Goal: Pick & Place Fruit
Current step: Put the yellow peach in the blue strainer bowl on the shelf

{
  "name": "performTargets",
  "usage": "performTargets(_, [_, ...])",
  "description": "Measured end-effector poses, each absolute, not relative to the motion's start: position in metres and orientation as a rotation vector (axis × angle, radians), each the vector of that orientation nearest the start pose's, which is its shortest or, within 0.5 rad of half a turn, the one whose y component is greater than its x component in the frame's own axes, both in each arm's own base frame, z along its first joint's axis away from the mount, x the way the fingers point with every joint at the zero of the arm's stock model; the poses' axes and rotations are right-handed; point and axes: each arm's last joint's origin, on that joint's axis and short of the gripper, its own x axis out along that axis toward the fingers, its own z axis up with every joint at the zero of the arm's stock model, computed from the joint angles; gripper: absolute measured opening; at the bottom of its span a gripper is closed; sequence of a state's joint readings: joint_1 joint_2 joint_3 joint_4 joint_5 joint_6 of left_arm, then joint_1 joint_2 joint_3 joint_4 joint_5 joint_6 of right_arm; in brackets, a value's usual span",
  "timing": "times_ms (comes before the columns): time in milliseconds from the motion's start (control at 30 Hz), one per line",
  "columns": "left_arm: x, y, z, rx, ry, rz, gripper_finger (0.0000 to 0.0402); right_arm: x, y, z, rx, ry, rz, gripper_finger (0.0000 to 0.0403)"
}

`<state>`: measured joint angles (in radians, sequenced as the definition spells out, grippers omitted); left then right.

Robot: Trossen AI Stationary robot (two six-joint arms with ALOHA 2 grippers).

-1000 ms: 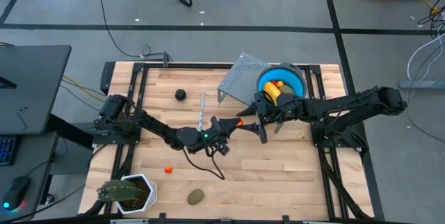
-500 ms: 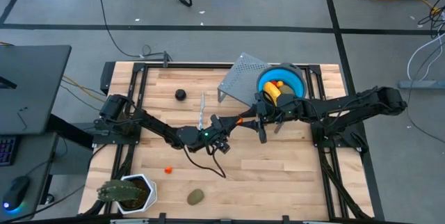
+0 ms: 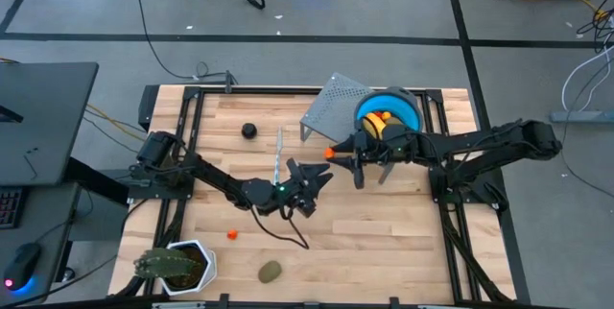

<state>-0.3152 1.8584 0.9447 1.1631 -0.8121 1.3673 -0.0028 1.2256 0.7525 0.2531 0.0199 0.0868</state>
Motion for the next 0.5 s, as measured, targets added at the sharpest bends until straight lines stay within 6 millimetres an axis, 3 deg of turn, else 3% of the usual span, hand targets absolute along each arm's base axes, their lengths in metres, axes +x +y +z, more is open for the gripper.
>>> performTargets(267, [0.361, -0.104, 0.22, 1.106, 0.195, 0.613, 0.0277, 0.262, -0.012, 0.282, 0.04, 0.181, -0.151, 0.0122])
performTargets(500, [0.356, -0.105, 0.219, 0.826, 0.209, 0.752, 0.0278, 0.232, -0.018, 0.306, -0.087, 0.146, -0.408, 0.0122])
